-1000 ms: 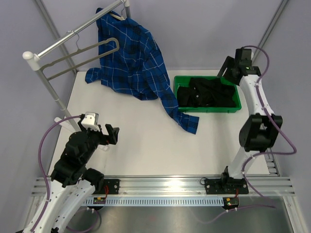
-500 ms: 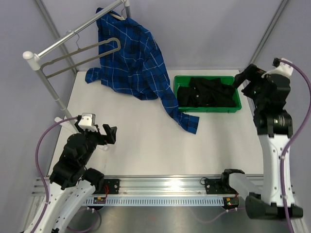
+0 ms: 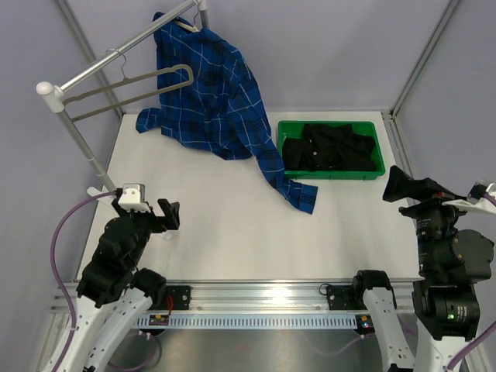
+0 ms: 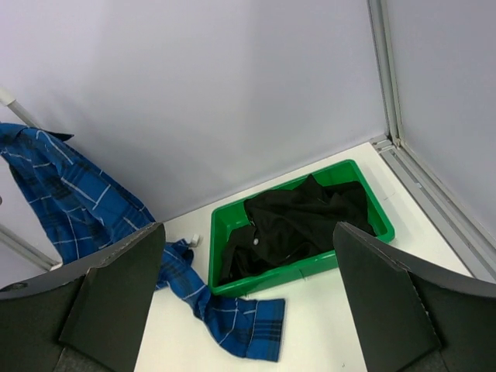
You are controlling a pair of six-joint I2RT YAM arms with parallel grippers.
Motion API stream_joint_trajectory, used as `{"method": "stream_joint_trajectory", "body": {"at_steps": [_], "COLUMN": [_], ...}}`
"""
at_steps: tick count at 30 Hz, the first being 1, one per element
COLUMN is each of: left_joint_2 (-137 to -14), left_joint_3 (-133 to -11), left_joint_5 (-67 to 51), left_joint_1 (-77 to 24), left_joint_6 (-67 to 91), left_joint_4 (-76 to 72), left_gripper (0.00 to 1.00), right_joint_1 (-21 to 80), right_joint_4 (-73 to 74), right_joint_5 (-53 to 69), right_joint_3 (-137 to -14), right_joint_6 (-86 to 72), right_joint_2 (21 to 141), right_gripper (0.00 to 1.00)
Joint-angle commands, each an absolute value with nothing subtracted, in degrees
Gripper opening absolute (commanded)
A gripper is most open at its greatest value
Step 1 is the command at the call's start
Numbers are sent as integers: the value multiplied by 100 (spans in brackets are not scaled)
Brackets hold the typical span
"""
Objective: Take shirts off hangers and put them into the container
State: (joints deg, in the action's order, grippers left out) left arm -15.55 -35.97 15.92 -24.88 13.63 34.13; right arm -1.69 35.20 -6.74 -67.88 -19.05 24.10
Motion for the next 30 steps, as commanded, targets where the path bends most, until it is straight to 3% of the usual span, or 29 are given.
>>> {"method": "stream_joint_trajectory", "body": {"at_steps": [1,17,30], "left_joint_2": [-1415,-1635,-1749], "left_joint_3": [-3691,-3604,-3604], "left_joint_5": [1863,1714,1723], "left_joint_1": [-2478,-2470,-2470], "left_joint_6": [1468,1477,1450], "left_joint_4": [3270,3155,3085], "left_gripper": [99,99,99], "right_joint_1": [-106,448,439], "right_joint_4": [3848,3788,3568], "right_joint_5": [-528,-659,-677], "right_joint_3": [-6934,-5599,-5273], "right_joint_6": [-1785,-1556,-1503], "right_joint_2": [2408,1389,932], "right_gripper": [99,100,99]}}
